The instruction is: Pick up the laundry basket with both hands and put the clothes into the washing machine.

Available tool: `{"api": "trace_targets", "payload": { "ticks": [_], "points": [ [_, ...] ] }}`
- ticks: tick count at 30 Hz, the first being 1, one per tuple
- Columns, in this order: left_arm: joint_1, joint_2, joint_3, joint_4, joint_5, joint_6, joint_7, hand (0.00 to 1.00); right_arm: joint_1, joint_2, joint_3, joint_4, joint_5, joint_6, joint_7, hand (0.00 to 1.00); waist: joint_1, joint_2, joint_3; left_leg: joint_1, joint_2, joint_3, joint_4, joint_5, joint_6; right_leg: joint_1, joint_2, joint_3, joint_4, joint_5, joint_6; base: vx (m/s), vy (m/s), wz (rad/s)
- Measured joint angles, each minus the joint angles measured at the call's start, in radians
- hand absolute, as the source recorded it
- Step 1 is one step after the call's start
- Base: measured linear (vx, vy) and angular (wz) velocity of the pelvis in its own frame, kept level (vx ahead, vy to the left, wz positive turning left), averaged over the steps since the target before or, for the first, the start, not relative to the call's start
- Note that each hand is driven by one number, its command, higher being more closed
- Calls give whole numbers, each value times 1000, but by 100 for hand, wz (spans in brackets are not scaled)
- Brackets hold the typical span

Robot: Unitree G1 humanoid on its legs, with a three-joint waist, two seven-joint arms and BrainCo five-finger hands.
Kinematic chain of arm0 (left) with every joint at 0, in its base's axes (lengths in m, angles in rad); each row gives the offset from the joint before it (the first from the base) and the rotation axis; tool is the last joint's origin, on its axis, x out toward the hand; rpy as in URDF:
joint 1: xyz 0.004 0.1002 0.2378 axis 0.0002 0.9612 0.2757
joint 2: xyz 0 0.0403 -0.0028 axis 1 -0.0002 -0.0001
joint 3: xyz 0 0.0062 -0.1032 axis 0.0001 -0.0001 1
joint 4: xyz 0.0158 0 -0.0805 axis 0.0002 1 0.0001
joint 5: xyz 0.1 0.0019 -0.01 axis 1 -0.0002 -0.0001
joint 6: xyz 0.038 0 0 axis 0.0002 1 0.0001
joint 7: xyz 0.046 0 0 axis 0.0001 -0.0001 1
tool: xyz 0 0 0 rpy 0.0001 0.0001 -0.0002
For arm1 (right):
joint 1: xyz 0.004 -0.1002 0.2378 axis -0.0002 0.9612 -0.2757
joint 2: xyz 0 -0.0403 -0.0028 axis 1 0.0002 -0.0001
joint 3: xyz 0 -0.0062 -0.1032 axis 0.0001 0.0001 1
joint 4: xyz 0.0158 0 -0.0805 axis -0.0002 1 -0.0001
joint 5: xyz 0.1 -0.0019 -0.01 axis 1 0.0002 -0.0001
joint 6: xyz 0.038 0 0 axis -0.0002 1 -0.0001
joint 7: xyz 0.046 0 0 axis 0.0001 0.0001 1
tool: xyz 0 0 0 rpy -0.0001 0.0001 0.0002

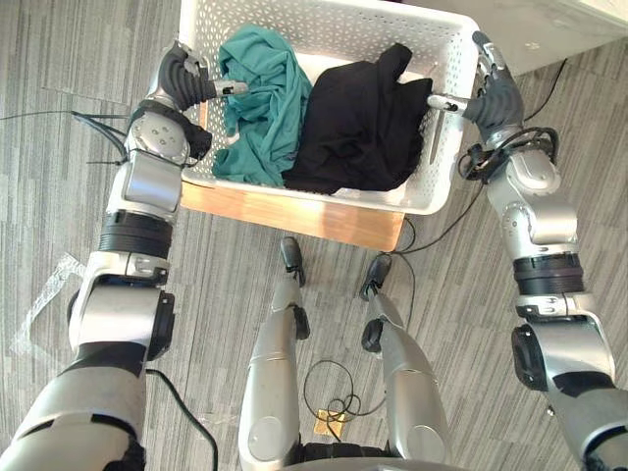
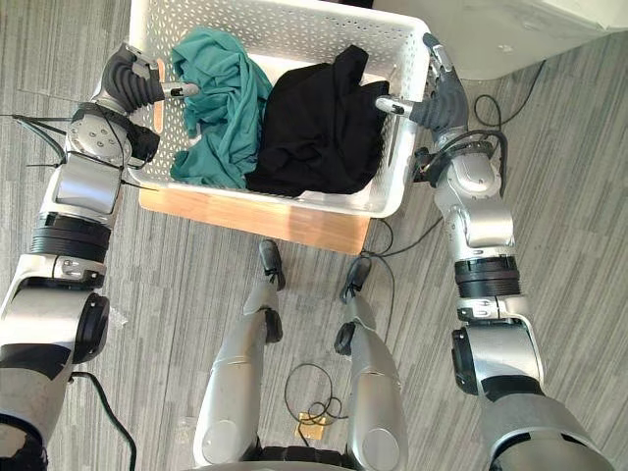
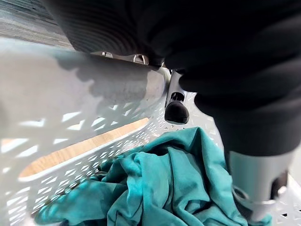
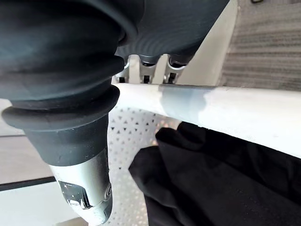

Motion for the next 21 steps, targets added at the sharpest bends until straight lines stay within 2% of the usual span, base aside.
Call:
{"api": "trace_targets", "payload": {
  "ticks": [5, 11, 21],
  "points": [
    [-2, -16, -19, 43, -20, -2, 2, 0, -4, 18, 0, 59, 4, -7, -10, 0, 2, -4, -44, 7, -3, -8, -50, 29, -7, 0, 8, -12, -23, 11, -6, 2, 1, 2],
    [-2, -37, -19, 38, -38, -12, 22, 0, 24, 56, -63, 41, 97, -35, -61, 0, 6, -5, -45, 9, -4, -18, -56, 36, -5, 5, 9, -24, -23, 12, -7, 15, 10, 4],
    [41, -71, -16, -56, -40, -10, 26, 0, 124, 79, -191, -65, 200, -36, -145, 0, 9, -5, -45, -3, -6, -15, -38, 33, -2, -2, 4, -22, -20, 9, -2, 7, 11, 0]
  ]
}}
